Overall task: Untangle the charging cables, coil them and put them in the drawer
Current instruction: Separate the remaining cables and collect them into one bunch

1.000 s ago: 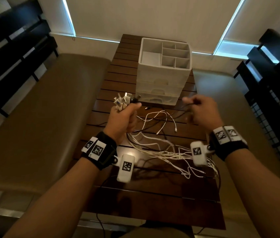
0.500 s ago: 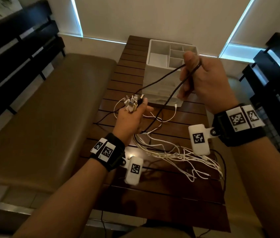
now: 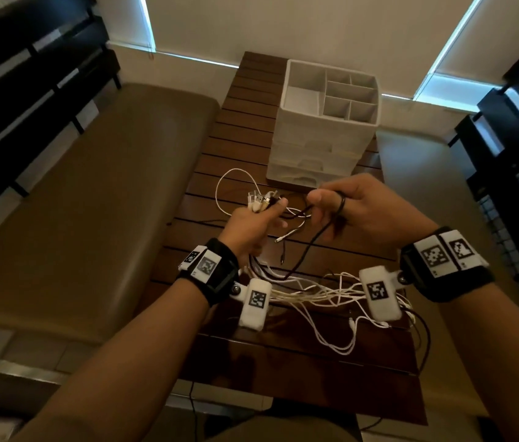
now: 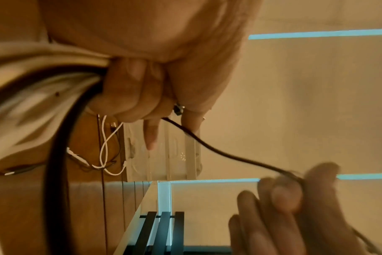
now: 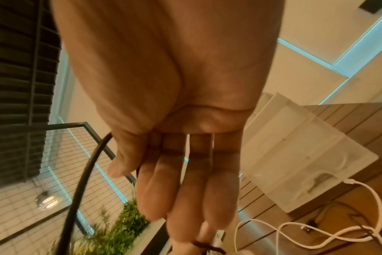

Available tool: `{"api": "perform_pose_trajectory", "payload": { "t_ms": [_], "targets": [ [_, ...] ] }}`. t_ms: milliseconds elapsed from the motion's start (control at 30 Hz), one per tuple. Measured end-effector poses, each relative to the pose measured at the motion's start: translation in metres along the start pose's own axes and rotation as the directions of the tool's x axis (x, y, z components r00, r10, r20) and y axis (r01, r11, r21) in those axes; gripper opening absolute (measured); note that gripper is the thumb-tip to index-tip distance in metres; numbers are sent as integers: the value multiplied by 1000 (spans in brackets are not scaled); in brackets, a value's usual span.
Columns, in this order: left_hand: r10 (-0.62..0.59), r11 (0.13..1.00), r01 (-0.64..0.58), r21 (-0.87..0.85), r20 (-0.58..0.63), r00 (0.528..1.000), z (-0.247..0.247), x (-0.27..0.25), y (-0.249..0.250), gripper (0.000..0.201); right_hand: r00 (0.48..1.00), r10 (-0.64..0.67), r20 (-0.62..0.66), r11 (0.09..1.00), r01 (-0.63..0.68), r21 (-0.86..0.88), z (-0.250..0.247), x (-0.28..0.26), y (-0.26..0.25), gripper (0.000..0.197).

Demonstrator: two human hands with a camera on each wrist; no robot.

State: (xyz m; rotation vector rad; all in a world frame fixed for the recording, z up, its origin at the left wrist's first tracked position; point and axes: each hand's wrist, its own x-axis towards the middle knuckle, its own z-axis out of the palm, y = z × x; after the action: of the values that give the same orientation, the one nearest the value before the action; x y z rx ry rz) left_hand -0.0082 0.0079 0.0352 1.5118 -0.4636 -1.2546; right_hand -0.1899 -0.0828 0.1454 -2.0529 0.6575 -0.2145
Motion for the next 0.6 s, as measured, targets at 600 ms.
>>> {"api": "perform_pose_trajectory", "payload": {
  "t_ms": [600],
  "targets": [
    [-209, 839, -160, -521, -579, 788, -84, 73, -27, 8, 883, 454, 118, 804, -349, -482, 2, 2, 70, 45]
  ]
}}
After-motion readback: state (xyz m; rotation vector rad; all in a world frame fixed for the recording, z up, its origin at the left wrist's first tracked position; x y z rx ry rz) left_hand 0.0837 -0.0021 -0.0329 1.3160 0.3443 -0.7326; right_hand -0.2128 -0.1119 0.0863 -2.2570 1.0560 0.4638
